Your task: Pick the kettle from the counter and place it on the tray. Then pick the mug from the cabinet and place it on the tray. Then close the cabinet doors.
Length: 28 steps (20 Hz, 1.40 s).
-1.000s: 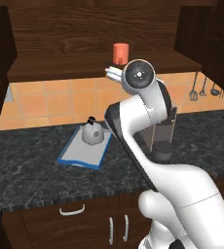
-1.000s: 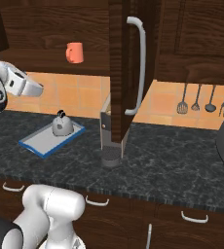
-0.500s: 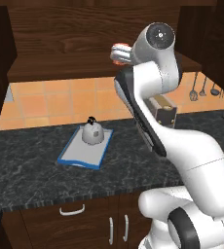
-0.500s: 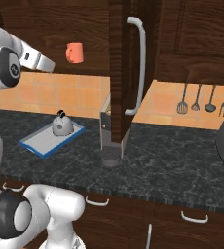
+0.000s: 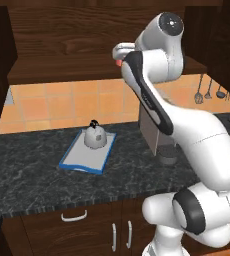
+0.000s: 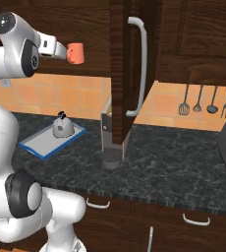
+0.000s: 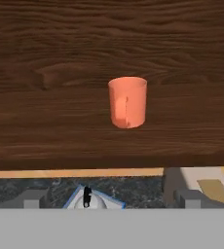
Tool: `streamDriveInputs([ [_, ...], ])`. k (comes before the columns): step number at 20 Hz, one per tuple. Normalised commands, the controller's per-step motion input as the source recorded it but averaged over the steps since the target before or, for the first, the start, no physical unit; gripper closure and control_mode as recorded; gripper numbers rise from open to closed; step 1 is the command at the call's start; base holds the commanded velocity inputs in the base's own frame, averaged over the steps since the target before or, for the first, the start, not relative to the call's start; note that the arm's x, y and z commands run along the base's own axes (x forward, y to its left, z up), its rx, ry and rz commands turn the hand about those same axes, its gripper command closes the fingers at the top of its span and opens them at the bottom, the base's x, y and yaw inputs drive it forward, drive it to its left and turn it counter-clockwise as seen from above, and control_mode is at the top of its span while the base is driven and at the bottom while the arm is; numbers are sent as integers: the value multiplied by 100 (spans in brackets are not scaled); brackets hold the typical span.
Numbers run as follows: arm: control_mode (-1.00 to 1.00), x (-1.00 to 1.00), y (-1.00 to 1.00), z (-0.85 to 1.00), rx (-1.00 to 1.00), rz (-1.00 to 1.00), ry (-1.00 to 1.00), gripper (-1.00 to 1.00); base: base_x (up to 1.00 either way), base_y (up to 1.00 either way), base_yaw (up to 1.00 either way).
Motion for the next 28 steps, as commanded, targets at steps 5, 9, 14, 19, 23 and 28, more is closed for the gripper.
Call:
streamDriveInputs([
  [5,-100,36,-1,-10,-4,3,5,-100,0,0,0],
  [9,-100,50,0,-17,0,-12,2,-100,0,0,0],
  [14,-100,56,0,-1,0,-8,1,-100,0,0,0],
  [19,-100,40,0,-2,0,0,8,-100,0,0,0],
  [23,-100,44,0,-7,-5,-1,1,-100,0,0,0],
  [28,-100,36,1,-8,-2,-2,1,-100,0,0,0],
])
